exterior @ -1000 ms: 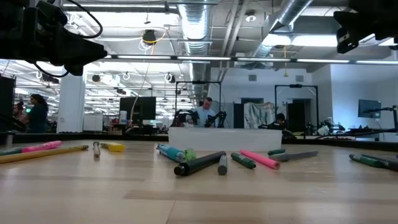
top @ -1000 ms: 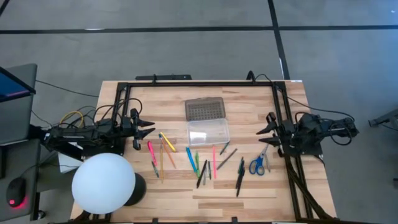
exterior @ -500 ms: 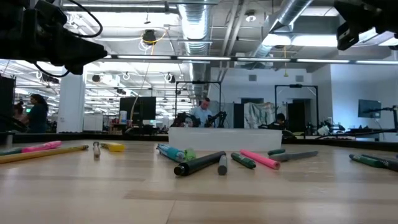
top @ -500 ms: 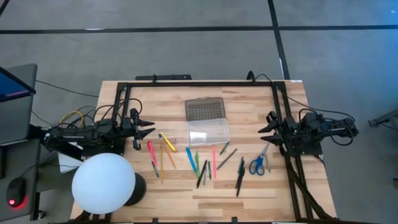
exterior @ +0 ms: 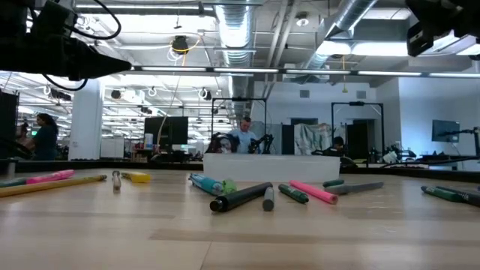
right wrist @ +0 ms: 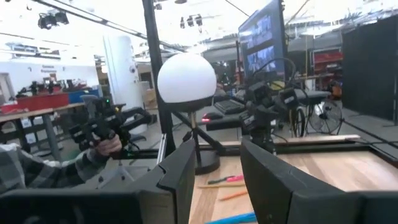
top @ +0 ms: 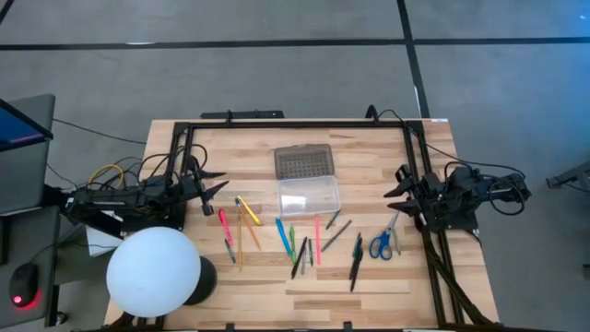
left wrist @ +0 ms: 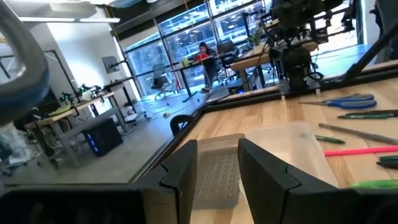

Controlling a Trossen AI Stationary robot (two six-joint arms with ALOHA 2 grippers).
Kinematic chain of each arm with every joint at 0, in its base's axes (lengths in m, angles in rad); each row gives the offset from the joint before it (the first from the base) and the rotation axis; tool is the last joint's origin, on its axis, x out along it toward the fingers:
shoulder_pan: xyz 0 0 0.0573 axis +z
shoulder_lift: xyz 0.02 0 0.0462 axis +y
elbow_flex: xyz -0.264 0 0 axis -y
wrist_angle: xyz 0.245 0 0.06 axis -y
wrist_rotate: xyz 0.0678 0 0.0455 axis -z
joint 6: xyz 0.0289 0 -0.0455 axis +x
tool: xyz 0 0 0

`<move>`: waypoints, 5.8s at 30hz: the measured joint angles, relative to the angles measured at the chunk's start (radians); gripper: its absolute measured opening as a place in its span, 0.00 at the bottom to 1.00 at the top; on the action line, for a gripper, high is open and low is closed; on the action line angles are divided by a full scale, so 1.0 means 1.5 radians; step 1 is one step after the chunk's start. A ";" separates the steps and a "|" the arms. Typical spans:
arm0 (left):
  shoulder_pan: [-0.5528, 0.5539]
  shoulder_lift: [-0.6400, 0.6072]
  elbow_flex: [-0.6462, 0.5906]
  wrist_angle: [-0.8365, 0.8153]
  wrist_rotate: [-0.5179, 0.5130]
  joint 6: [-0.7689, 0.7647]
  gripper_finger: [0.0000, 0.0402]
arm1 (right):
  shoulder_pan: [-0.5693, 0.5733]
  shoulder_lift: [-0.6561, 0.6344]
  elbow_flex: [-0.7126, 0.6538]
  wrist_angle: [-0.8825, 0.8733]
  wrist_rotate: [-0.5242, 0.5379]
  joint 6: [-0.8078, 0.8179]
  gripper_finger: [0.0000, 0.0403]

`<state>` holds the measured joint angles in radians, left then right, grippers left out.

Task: Pick & place school supplies into a supply box
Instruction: Put the yellow pen into the supply box

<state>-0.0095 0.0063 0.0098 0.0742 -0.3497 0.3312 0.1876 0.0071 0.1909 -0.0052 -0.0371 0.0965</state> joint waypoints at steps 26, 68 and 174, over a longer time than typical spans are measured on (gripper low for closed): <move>0.000 0.000 0.000 -0.005 0.051 -0.023 0.28 | -0.001 0.291 0.145 0.015 0.263 -0.095 0.29; 0.000 0.343 0.224 -0.118 0.107 0.050 0.28 | -0.032 0.763 0.438 -0.214 0.285 -0.087 0.29; 0.106 1.034 0.437 -0.258 0.325 0.039 0.28 | 0.111 0.763 0.437 -0.252 0.265 -0.042 0.29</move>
<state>0.1501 1.5567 0.6654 -0.3129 0.1377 0.3903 0.3534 1.1519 0.8459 -0.3832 0.3603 0.0334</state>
